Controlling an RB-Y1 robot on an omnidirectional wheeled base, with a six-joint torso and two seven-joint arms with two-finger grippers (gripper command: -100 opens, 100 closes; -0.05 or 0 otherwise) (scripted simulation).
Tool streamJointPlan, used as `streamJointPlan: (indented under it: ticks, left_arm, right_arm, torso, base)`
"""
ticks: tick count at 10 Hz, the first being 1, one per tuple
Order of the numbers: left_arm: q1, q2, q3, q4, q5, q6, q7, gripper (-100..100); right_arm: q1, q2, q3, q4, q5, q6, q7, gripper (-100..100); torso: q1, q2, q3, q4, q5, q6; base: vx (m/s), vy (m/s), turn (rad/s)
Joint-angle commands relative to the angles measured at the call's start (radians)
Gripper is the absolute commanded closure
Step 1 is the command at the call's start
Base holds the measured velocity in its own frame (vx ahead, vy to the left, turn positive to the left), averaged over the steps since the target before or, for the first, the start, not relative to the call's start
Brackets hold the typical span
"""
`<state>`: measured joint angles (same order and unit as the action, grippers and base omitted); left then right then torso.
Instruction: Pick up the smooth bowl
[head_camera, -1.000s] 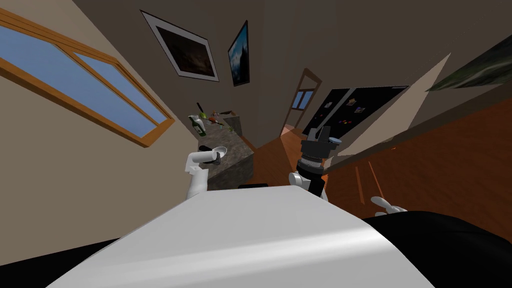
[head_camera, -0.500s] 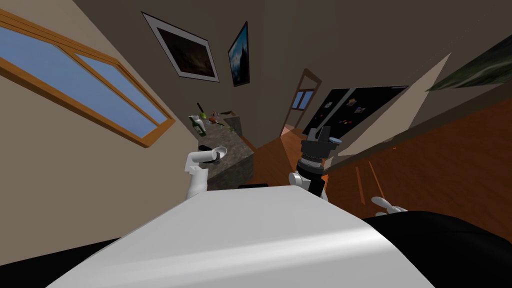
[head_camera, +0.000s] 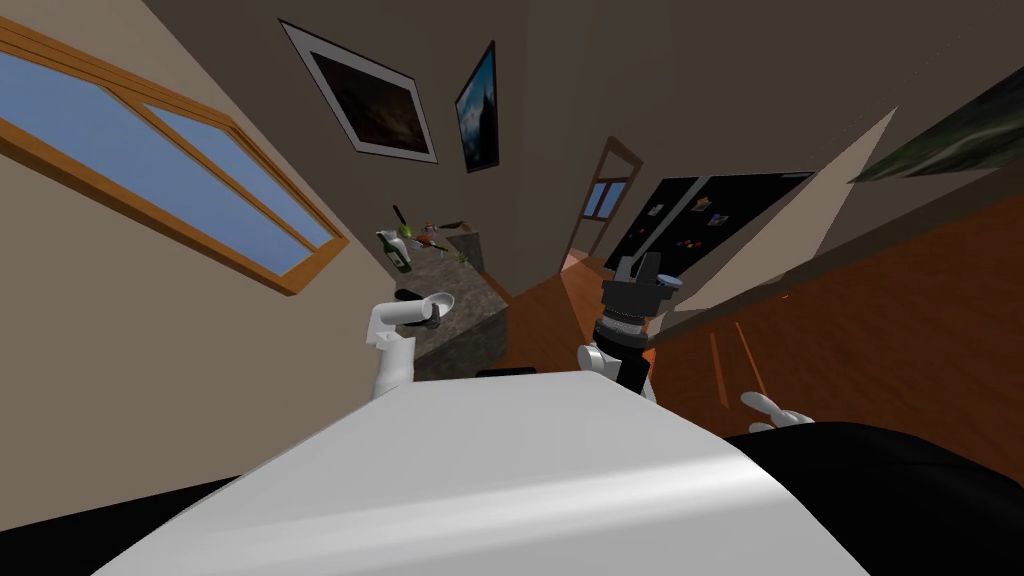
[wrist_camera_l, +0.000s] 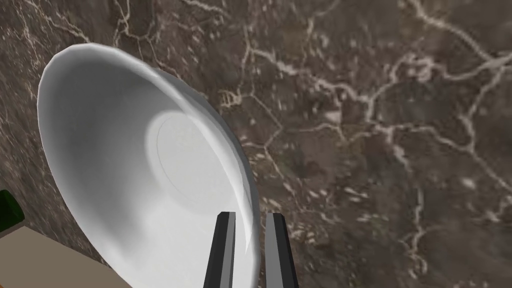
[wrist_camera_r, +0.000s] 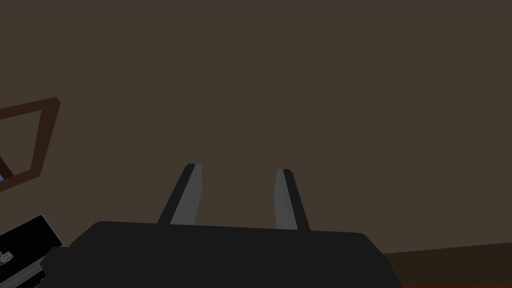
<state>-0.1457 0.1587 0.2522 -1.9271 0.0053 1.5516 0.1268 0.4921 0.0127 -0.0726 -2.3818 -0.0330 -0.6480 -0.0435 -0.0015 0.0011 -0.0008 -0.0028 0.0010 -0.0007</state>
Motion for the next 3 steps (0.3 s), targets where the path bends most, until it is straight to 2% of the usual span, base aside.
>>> streamJointPlan:
  ticks: [1,2,3]
  left_arm:
    - [-0.001,0.003,0.003,-0.025,0.003,0.029,-0.001,100]
    - [0.001,0.002,0.002,-0.017,0.002,0.018,-0.001,100]
    - [0.001,0.002,0.003,-0.019,0.002,0.022,-0.001,0]
  right_arm:
    - [0.0,0.0,0.0,0.0,0.0,0.0,0.0,0]
    - [0.0,0.0,0.0,0.0,0.0,0.0,0.0,0]
    - [0.0,0.0,0.0,0.0,0.0,0.0,0.0,0]
  torso:
    - [0.0,0.0,0.0,0.0,0.0,0.0]
    - [0.0,0.0,0.0,0.0,0.0,0.0]
    - [0.0,0.0,0.0,0.0,0.0,0.0]
  base:
    - [0.0,0.0,0.0]
    - [0.0,0.0,0.0]
    - [0.0,0.0,0.0]
